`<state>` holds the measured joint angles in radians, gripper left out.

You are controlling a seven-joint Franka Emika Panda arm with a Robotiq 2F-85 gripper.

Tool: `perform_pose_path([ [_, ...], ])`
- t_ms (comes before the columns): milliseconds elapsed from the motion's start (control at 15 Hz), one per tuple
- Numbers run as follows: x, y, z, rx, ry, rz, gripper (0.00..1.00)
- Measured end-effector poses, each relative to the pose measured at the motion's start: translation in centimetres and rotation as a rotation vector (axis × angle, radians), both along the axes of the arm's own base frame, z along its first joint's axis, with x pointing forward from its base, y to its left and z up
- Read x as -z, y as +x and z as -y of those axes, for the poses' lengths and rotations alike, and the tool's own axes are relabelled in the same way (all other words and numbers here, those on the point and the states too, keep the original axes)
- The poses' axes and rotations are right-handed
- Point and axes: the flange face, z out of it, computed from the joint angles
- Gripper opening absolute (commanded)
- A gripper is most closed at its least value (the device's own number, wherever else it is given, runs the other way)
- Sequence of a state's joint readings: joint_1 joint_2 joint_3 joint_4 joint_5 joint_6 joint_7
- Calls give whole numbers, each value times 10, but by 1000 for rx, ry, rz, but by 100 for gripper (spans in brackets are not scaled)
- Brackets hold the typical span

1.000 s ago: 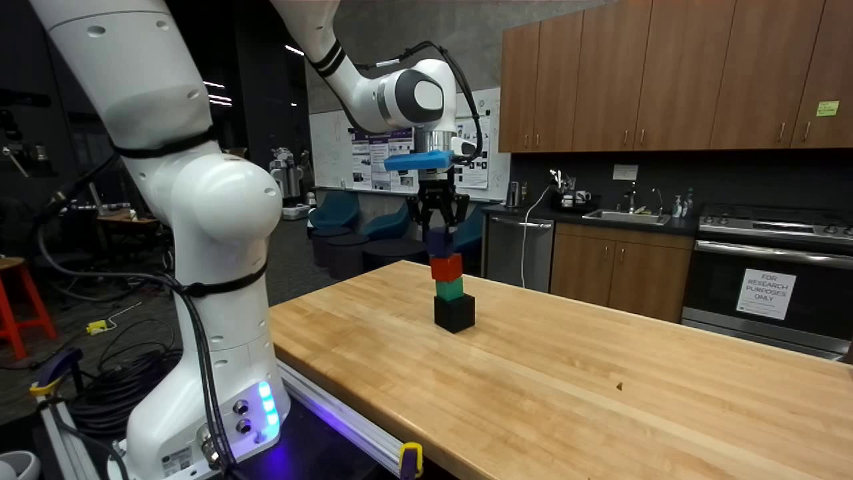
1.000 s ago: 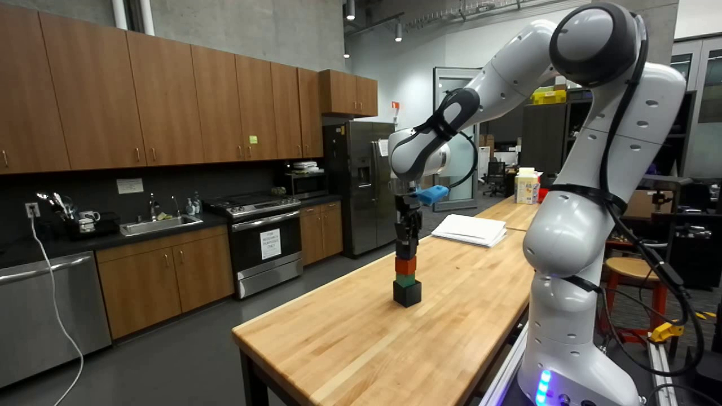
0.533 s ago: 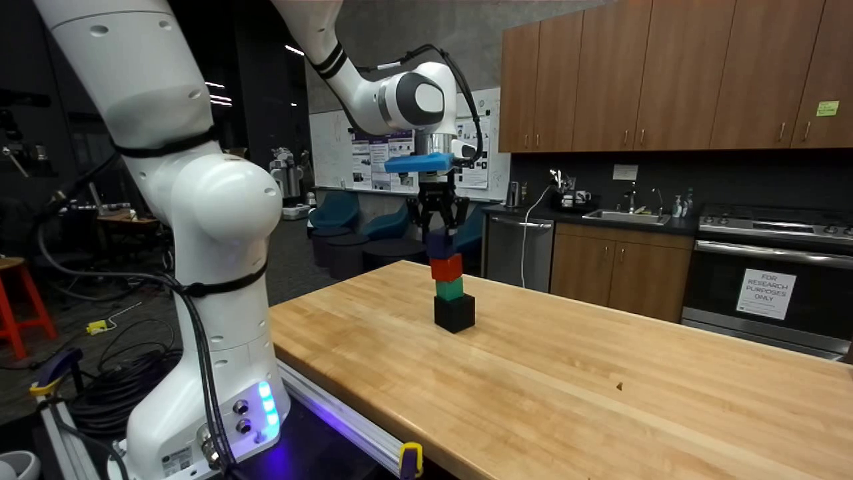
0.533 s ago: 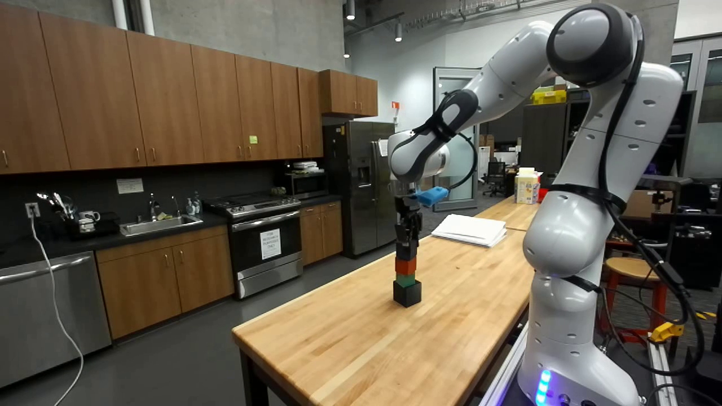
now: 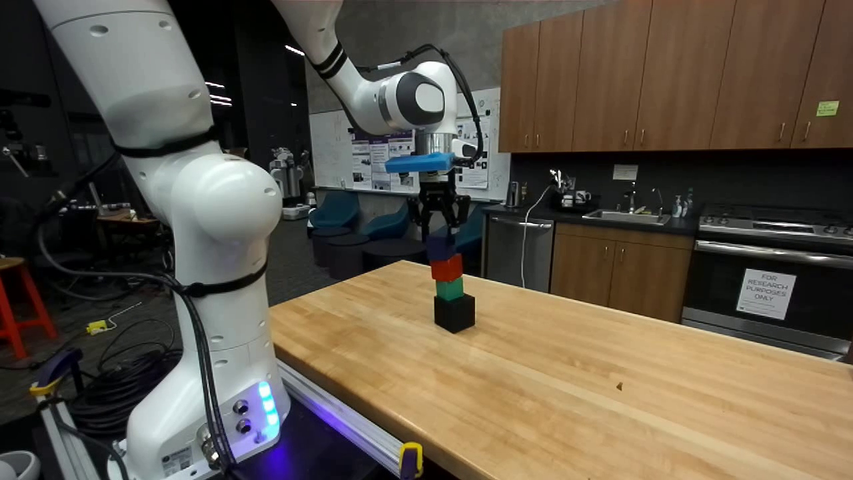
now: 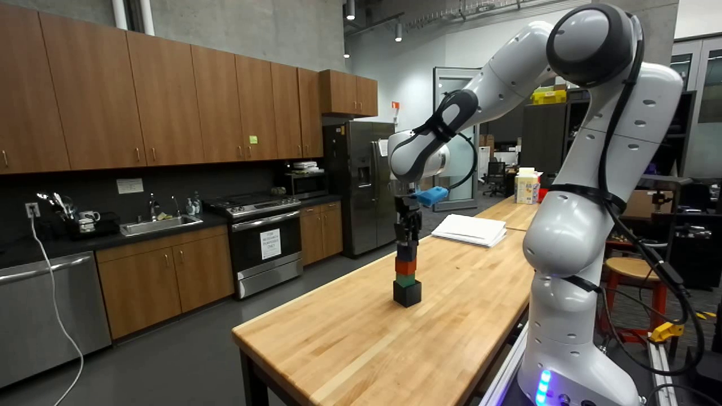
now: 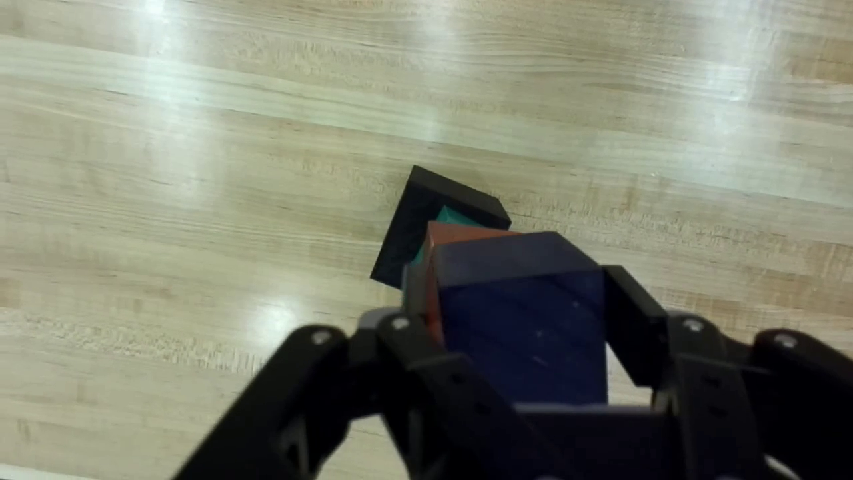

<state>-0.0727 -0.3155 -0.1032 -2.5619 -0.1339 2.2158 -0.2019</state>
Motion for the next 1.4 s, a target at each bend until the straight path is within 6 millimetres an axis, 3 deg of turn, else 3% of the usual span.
perform_pose_path([
  [533, -4, 2, 3, 9, -1, 14, 100],
  [1400, -29, 14, 5, 10, -10, 65, 100],
])
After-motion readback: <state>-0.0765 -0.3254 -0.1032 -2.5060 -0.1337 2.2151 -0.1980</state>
